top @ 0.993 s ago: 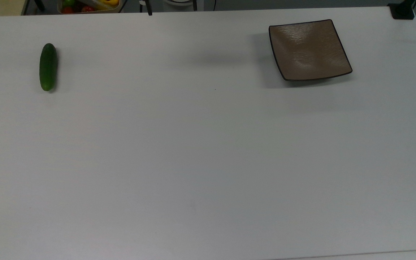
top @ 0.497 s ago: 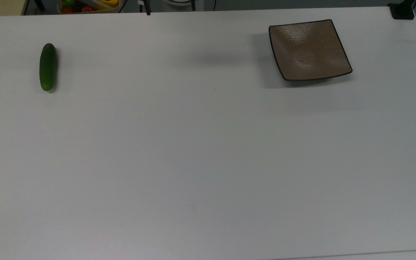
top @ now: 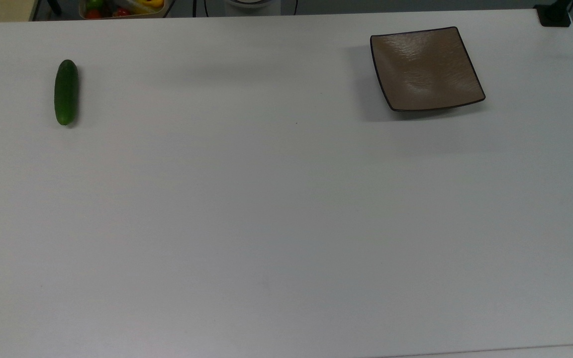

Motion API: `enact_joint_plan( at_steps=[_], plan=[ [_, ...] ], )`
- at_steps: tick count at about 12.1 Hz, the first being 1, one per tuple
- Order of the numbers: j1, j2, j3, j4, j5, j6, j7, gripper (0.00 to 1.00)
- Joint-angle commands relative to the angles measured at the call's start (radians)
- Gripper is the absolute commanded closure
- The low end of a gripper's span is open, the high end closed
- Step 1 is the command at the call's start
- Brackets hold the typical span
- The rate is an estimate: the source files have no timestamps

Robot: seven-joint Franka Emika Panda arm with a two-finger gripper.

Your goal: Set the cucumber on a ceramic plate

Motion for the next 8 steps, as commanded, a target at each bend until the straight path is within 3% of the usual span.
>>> enact_joint_plan(
  at_steps=[1, 4, 8],
  plan=[
    [-0.059, 0.075, -0.057, -0.016, -0.049, 0.042, -0.036, 0.0],
    [-0.122, 0.127, -0.119, -0.125, -0.049, 0.264, -0.036, 0.0],
    [-0.166, 0.227, -0.151, -0.222, -0.049, 0.476, -0.054, 0.0]
  ],
)
